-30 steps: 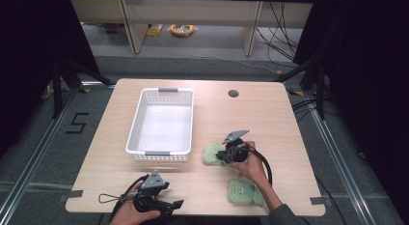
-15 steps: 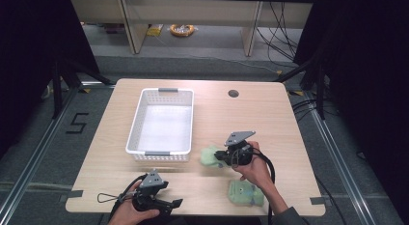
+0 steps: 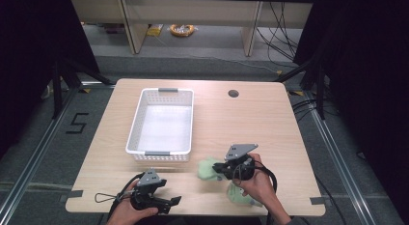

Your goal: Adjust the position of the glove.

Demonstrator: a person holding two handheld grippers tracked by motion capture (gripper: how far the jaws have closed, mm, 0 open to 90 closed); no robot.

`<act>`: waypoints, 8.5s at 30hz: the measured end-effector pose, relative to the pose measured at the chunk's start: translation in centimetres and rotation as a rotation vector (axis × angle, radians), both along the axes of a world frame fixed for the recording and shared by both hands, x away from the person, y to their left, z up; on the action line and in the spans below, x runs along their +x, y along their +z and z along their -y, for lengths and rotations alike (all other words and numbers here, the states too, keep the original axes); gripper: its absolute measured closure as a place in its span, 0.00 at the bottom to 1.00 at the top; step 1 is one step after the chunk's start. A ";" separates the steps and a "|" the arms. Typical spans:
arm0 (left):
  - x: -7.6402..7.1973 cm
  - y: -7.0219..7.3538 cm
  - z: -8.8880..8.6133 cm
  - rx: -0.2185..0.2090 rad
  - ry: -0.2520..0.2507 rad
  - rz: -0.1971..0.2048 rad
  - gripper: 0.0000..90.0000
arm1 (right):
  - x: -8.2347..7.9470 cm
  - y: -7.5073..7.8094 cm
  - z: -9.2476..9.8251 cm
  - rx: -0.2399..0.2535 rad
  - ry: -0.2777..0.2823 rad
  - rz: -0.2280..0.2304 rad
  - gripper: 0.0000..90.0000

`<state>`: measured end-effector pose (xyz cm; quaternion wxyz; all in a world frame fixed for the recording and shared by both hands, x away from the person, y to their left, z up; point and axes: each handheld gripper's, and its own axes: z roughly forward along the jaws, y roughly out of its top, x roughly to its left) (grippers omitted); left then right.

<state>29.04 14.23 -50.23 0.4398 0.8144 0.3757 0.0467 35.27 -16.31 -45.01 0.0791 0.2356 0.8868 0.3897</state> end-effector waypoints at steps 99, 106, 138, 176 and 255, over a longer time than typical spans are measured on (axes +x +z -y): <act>-0.1 -0.1 0.3 0.014 -0.015 -0.003 0.18 | -6.4 -3.4 9.2 -0.031 -0.238 -0.067 0.96; 0.0 -0.1 0.2 0.027 -0.015 -0.004 0.18 | -6.2 -2.5 9.9 -0.012 -0.241 -0.034 0.96; 0.0 -0.2 0.3 0.022 -0.018 -0.005 0.18 | -5.7 0.6 5.2 0.063 -0.133 0.063 0.97; -0.1 -0.1 0.3 0.004 0.002 -0.014 0.18 | -4.7 -1.0 -1.4 0.071 -0.023 -0.007 0.97; 1.7 0.5 6.5 -0.106 -0.057 -0.095 0.25 | -4.7 -5.0 2.4 0.081 -0.266 -0.258 0.47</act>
